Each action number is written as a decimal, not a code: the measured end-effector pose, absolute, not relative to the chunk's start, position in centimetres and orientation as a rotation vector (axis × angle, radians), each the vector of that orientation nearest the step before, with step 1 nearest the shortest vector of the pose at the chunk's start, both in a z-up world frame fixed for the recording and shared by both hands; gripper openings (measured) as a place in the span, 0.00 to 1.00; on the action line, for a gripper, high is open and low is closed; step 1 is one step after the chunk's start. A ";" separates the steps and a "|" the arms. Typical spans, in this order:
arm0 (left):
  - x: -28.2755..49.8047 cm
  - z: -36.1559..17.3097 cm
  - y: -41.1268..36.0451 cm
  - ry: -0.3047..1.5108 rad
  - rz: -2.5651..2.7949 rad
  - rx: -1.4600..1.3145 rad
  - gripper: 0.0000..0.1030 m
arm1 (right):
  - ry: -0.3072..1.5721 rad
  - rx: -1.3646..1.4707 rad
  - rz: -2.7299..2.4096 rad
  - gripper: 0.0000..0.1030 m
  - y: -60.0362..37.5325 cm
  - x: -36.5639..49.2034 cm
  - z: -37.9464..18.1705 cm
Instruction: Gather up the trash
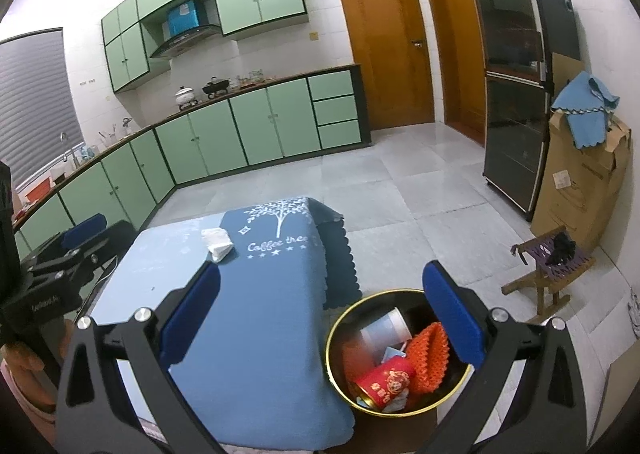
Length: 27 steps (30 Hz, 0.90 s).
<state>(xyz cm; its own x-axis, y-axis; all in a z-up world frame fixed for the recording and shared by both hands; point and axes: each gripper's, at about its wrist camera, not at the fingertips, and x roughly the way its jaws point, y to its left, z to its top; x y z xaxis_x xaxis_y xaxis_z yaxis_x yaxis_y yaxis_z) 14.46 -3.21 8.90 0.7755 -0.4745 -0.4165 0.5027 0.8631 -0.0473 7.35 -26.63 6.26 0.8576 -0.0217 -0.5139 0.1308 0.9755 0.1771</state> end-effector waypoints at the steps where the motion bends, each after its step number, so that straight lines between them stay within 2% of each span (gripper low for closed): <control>1: 14.4 9.0 -2.9 0.430 -0.522 0.067 0.94 | 0.535 0.208 -0.075 0.95 -26.4 7.4 6.3; 27: 12.9 9.0 5.8 0.421 -0.354 0.058 0.94 | 0.524 0.144 0.089 0.95 -18.2 9.5 7.7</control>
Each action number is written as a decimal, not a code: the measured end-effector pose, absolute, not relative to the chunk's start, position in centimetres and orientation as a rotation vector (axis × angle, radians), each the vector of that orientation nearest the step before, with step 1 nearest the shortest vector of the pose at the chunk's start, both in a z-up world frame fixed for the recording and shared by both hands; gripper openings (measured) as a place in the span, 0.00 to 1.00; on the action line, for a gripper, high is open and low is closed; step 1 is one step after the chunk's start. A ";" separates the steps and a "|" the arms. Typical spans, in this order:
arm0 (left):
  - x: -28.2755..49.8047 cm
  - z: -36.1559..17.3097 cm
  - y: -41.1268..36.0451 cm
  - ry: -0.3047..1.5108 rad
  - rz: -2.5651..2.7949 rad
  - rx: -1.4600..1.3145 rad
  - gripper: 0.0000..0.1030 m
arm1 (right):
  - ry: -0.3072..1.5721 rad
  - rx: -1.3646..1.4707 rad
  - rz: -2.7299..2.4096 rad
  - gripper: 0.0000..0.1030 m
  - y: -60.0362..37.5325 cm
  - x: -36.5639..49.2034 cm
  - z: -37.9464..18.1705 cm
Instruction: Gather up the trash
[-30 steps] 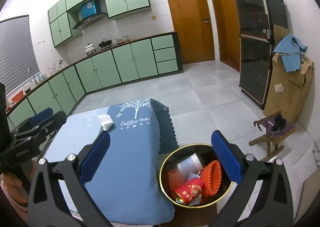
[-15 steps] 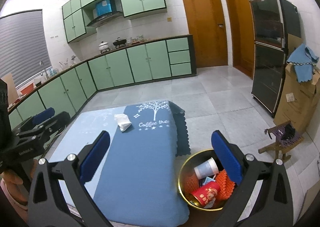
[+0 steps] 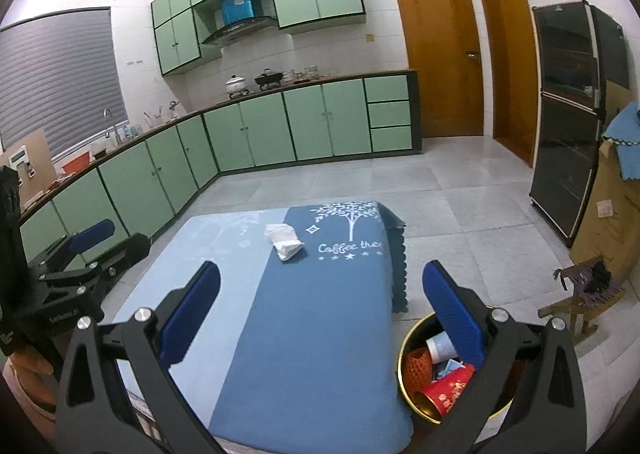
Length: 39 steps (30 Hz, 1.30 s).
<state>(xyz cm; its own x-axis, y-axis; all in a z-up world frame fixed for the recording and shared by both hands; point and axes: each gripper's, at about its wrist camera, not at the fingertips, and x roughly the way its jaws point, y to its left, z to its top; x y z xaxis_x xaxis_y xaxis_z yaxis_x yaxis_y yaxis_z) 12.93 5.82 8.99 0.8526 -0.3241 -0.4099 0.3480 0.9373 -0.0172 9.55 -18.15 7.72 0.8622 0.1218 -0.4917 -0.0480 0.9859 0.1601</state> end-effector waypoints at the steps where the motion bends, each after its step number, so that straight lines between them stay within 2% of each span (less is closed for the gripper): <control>1: 12.8 9.0 6.1 0.420 -0.349 0.059 0.94 | 0.525 0.143 0.093 0.95 -17.9 9.7 7.7; 39: 12.2 8.7 8.6 0.424 -0.301 0.046 0.94 | 0.529 0.129 0.135 0.95 -15.5 10.7 7.9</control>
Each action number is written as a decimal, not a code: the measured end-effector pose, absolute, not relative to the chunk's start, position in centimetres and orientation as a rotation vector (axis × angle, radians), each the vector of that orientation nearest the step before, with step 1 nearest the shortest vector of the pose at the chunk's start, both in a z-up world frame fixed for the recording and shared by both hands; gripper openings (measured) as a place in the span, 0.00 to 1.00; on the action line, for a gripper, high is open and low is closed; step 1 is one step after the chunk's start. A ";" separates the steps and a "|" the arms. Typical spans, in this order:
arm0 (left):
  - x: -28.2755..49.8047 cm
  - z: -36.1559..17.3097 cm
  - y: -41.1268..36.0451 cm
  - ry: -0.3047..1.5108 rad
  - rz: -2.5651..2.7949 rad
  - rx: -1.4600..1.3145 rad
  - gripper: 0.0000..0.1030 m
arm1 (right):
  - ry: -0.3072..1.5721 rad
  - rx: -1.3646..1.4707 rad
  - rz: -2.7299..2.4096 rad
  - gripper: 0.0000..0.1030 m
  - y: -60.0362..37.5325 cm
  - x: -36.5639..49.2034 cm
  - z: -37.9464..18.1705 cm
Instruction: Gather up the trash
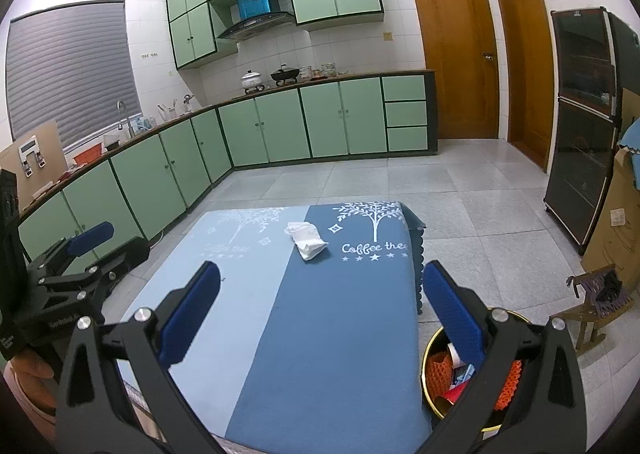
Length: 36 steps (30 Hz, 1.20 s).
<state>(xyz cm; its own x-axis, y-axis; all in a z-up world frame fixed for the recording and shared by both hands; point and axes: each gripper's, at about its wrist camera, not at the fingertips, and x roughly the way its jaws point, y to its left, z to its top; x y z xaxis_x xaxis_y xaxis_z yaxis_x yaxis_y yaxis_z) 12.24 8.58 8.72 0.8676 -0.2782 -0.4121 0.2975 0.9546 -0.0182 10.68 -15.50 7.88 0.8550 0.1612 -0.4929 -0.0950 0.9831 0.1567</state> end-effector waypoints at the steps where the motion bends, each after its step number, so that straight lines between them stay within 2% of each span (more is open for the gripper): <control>1: 12.3 8.6 8.5 0.427 -0.303 0.048 0.94 | 0.530 0.130 0.133 0.95 -15.5 10.6 7.8; 36: 13.4 -0.8 0.8 0.648 -0.428 0.131 0.94 | 0.698 0.258 -0.040 0.95 -22.2 7.4 -2.1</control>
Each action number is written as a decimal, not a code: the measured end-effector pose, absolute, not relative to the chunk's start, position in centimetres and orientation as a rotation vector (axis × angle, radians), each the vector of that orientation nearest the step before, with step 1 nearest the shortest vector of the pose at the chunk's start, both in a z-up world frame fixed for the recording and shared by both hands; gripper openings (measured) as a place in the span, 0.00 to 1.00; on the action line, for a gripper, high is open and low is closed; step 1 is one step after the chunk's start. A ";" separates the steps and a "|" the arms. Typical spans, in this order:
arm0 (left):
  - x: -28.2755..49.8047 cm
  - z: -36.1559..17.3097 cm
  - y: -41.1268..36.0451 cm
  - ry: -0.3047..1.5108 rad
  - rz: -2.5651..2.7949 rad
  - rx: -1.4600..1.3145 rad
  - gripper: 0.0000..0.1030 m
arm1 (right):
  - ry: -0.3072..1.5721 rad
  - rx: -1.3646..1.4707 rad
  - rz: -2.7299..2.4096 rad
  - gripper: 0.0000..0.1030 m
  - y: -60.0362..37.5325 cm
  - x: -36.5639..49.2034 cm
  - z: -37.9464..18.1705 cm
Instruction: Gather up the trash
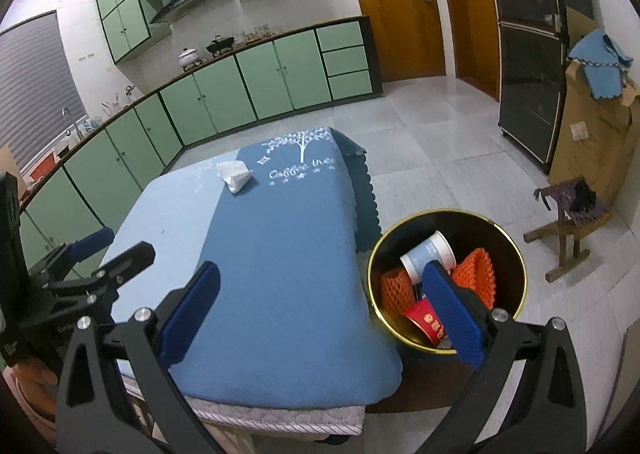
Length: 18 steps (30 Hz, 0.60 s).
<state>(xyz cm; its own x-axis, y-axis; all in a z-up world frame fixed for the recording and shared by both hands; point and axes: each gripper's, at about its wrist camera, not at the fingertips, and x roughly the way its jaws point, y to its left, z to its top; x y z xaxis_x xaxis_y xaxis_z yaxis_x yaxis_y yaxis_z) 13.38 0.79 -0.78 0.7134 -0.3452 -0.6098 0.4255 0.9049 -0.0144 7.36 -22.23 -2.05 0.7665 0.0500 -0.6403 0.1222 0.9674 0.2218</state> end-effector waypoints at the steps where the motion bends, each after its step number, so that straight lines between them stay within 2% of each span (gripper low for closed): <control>1: 13.4 -1.0 0.7 0.653 -0.429 0.133 0.94 | 0.702 0.259 -0.041 0.95 -22.3 7.3 -2.2; 18: 13.7 -1.9 0.2 0.678 -0.440 0.140 0.94 | 0.712 0.269 -0.051 0.95 -23.1 7.3 -2.8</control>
